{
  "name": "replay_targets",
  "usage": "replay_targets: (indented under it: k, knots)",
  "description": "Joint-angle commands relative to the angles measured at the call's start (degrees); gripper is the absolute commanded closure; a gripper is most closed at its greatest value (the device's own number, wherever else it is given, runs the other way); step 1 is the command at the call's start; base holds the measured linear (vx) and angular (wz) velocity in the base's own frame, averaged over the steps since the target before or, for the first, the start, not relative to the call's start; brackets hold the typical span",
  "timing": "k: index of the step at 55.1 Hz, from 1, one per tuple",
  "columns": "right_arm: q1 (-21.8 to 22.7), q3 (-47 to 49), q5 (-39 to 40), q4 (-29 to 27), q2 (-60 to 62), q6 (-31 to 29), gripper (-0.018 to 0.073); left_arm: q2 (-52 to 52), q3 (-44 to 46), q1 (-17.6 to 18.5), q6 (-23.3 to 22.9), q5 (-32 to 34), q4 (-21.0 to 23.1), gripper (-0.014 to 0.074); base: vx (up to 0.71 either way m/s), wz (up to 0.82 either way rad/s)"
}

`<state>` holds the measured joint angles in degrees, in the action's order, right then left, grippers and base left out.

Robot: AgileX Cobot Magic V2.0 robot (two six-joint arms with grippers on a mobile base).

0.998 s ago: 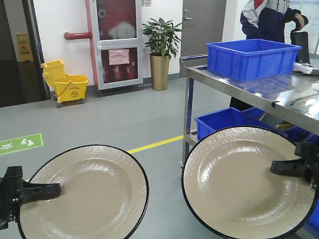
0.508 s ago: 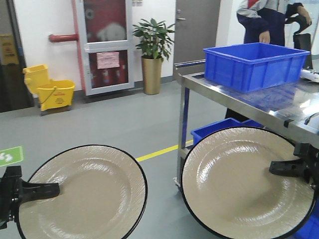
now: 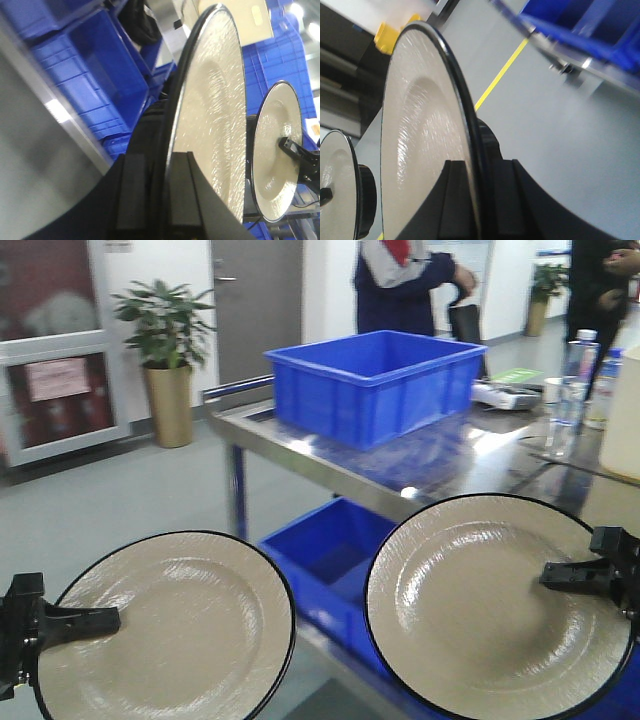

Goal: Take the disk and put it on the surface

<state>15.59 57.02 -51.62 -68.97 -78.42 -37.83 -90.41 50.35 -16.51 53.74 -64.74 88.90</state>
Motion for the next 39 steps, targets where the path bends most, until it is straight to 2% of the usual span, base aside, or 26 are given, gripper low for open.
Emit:
replay_targets:
  k: [1, 39]
  knots:
    - [0.24, 1.92, -0.55, -6.34, 2.04, 0.09, 0.0568, 2.95, 1.26, 0.18, -0.75, -6.69, 6.96, 0.0603, 0.43, -0.56]
    - [0.24, 1.92, -0.55, -6.34, 2.04, 0.09, 0.0568, 2.95, 1.26, 0.18, -0.75, -6.52, 6.96, 0.0603, 0.36, -0.51]
